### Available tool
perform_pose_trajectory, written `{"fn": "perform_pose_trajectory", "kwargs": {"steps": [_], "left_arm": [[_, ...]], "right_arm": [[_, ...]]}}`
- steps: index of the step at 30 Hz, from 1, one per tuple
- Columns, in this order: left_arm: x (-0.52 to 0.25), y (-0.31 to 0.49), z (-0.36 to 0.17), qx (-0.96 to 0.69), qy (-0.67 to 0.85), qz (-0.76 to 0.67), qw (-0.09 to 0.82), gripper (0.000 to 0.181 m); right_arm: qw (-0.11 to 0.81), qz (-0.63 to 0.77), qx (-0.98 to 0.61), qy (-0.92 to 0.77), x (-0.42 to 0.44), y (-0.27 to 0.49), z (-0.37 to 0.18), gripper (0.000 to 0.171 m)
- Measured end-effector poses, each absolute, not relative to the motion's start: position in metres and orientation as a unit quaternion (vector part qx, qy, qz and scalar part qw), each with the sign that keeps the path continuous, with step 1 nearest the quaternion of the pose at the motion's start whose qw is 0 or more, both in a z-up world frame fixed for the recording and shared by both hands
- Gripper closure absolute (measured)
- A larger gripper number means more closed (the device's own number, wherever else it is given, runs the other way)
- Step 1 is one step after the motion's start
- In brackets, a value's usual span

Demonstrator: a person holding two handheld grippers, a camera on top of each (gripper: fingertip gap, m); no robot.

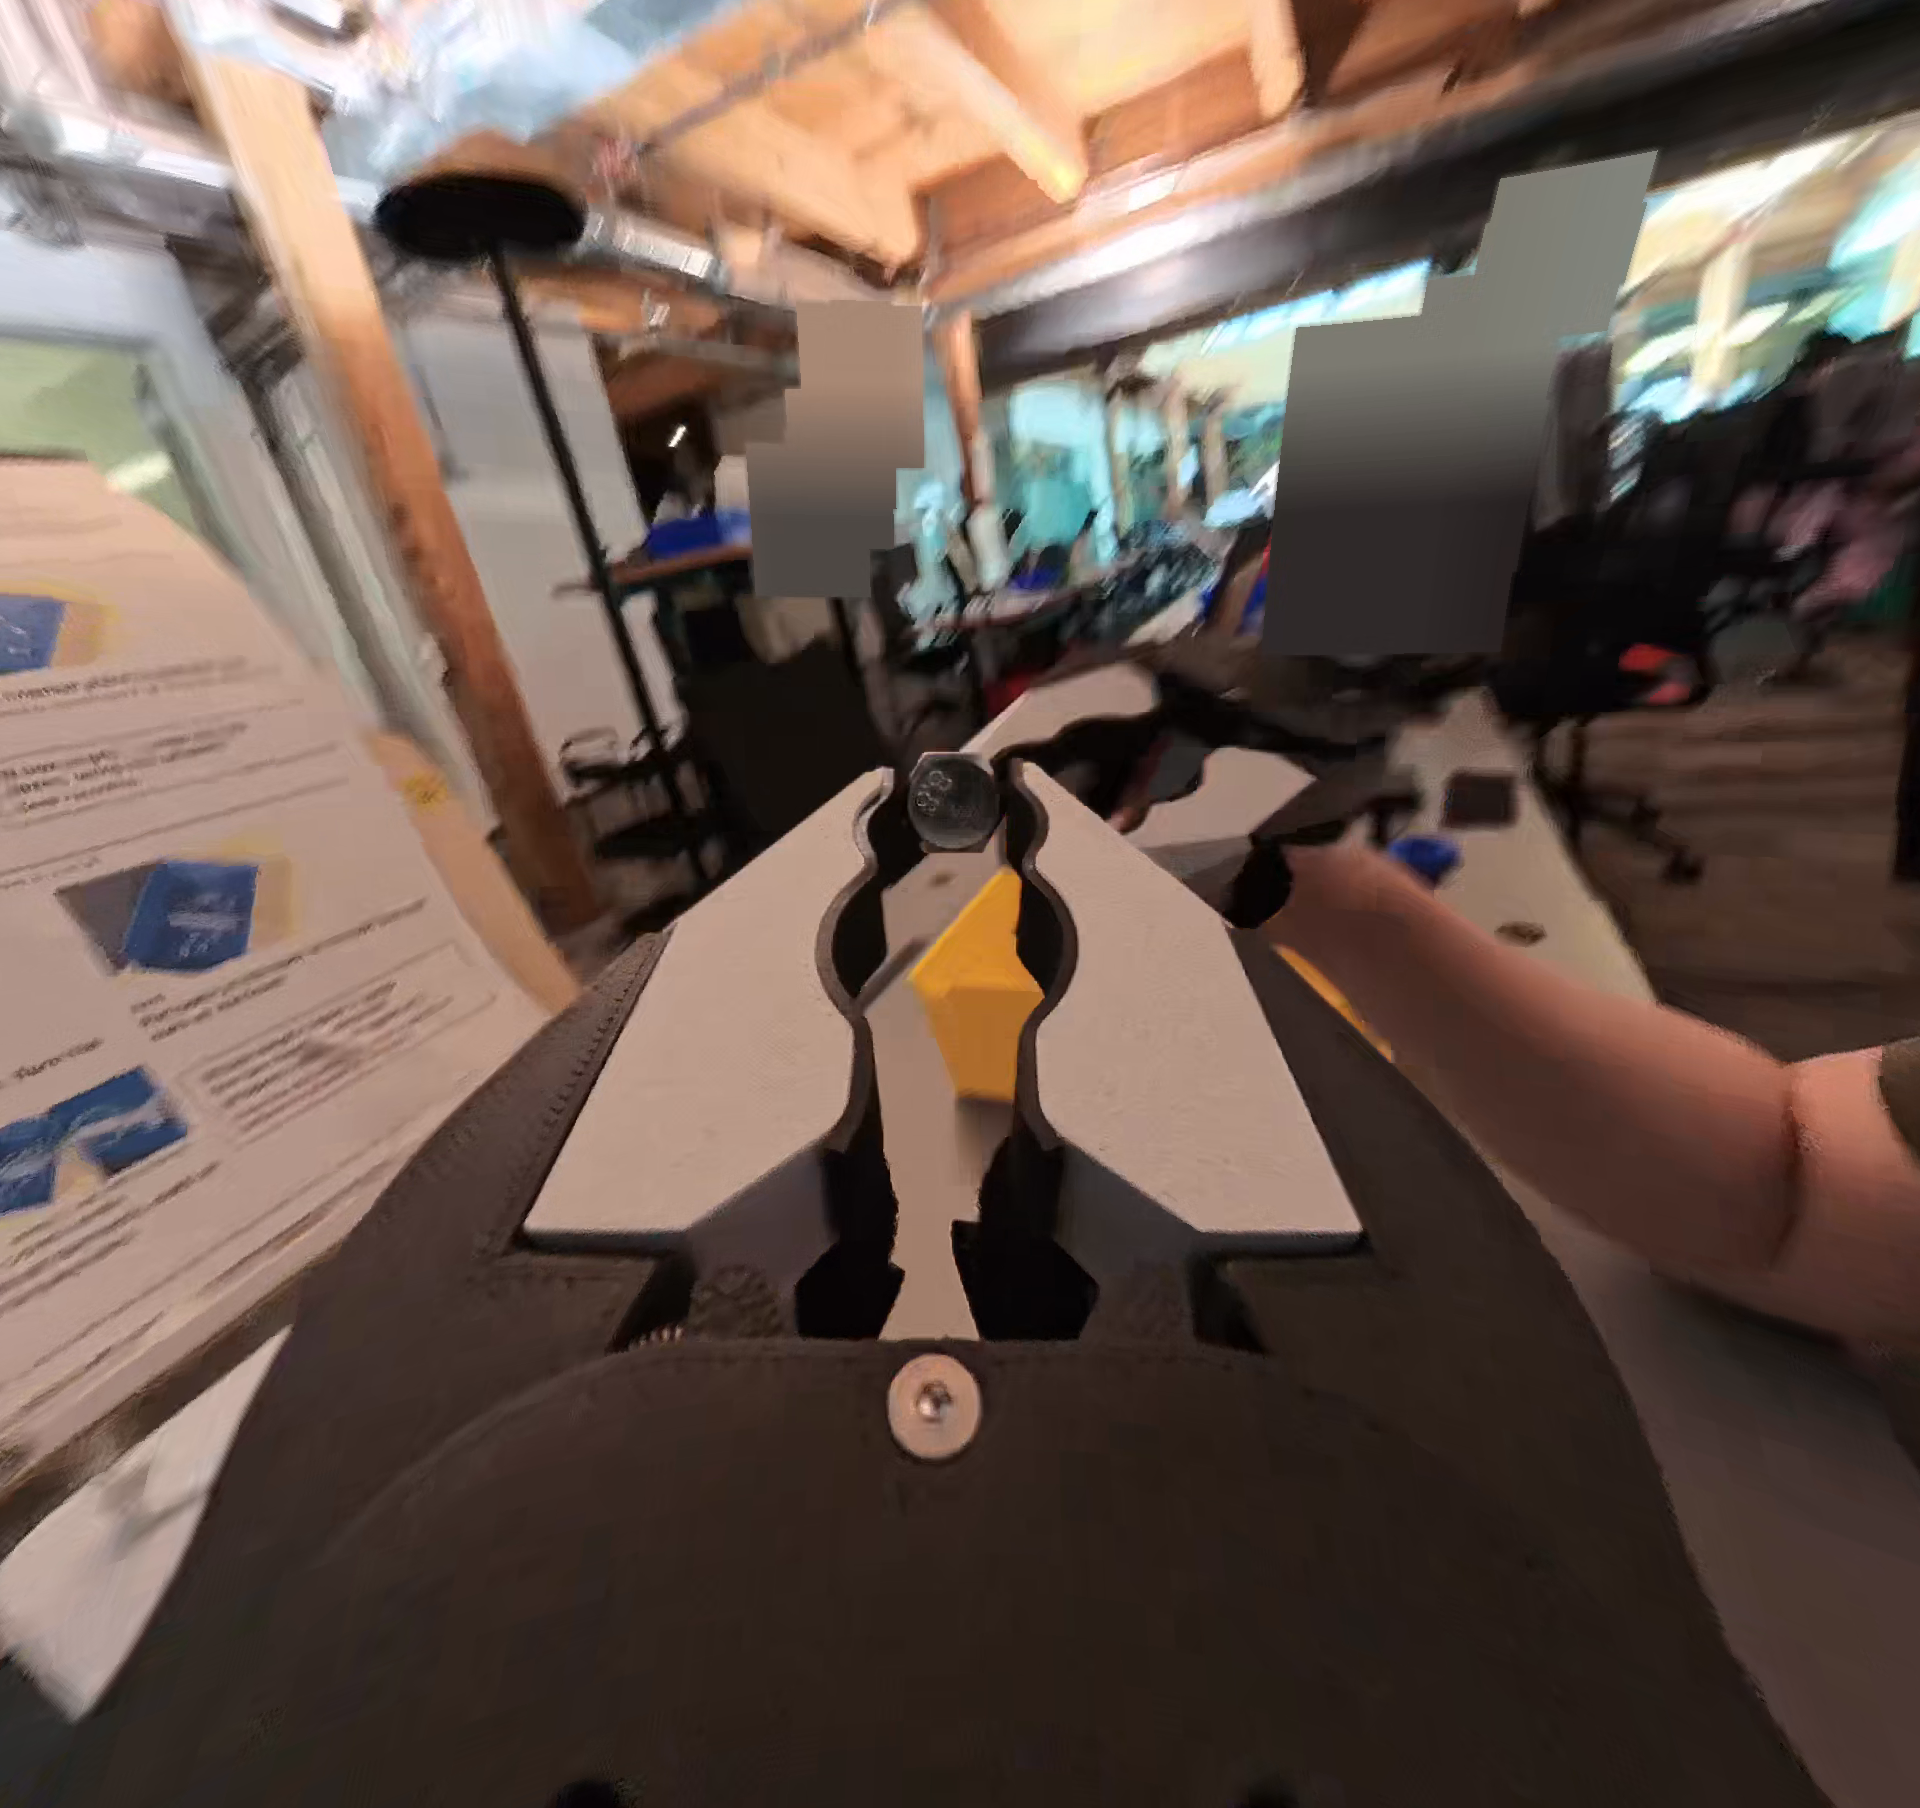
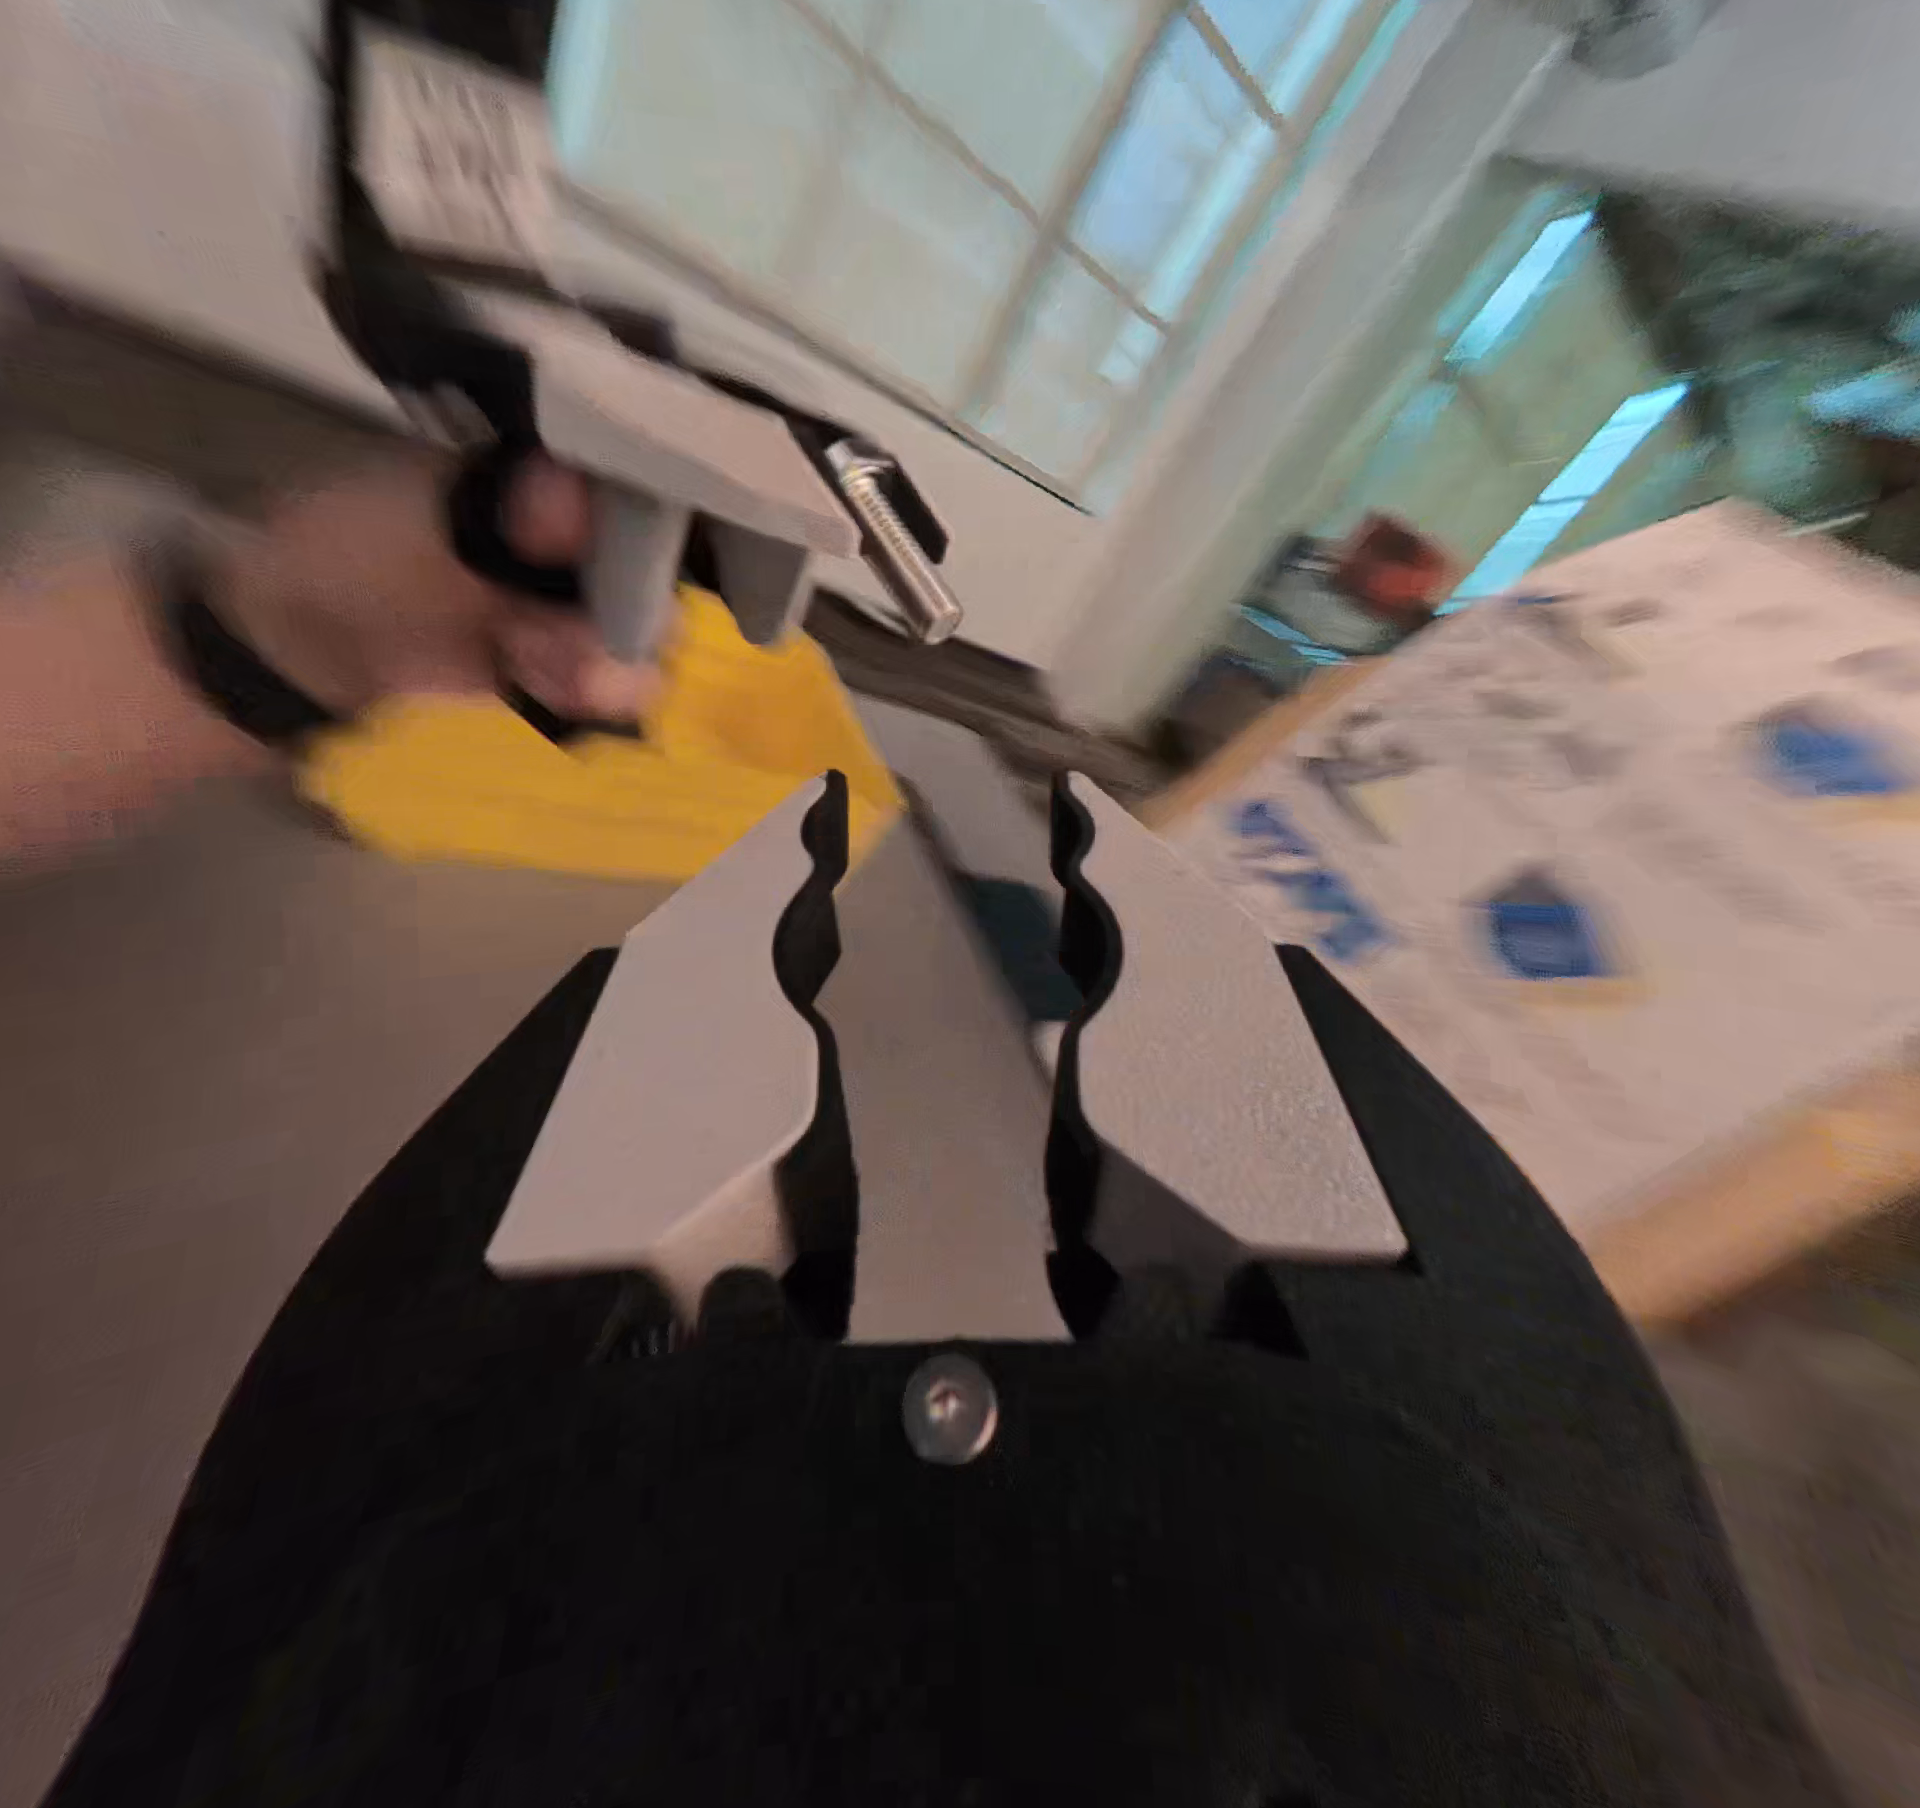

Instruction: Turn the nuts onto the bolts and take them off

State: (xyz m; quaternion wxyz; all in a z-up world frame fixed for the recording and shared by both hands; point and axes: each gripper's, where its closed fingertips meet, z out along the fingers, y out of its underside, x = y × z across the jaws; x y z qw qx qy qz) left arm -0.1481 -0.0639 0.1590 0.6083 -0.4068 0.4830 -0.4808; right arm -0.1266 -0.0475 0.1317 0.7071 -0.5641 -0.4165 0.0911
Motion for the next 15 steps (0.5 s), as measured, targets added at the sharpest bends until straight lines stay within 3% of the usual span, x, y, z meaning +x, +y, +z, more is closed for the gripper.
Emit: {"fn": "perform_pose_trajectory", "kwargs": {"steps": [2,5,10,15], "left_arm": [[-0.159,-0.068,0.173,-0.37,0.461,-0.529,0.608,0.164],[-0.169,-0.072,0.184,-0.325,0.45,-0.535,0.637,0.164],[-0.164,-0.077,0.181,-0.296,0.475,-0.44,0.702,0.164],[-0.161,-0.08,0.176,-0.283,0.496,-0.372,0.732,0.164]], "right_arm": [[0.686,0.343,-0.553,-0.326,-0.129,-0.058,0.154,0.131],[0.562,0.64,-0.479,-0.213,-0.133,-0.068,0.177,0.131],[0.481,0.724,-0.471,-0.15,-0.159,-0.06,0.168,0.137],[0.457,0.763,-0.441,-0.121,-0.161,-0.062,0.17,0.149]]}}
